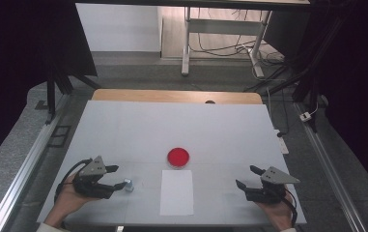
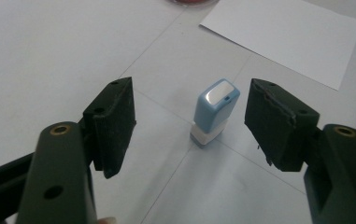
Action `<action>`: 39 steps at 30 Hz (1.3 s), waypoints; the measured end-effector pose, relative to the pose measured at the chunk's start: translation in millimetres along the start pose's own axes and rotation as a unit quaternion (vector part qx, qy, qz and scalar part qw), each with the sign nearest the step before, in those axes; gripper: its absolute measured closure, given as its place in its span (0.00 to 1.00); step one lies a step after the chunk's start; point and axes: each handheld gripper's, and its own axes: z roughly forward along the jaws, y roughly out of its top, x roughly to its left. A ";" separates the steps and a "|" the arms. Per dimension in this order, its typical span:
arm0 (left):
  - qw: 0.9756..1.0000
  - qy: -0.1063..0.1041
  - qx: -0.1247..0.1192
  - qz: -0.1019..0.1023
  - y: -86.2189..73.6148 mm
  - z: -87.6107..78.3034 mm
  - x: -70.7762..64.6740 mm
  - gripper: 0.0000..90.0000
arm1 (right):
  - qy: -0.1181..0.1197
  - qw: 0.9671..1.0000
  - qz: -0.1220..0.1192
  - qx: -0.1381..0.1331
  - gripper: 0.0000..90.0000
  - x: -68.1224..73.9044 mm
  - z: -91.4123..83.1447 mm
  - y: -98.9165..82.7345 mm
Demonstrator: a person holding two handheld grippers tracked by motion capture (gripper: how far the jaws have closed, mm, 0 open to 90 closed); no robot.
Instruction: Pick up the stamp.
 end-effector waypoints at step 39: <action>0.985 -0.106 0.074 0.113 18.1 28.4 10.5 0.76 | 0.001 1.000 0.001 0.001 0.25 0.4 0.3 0.2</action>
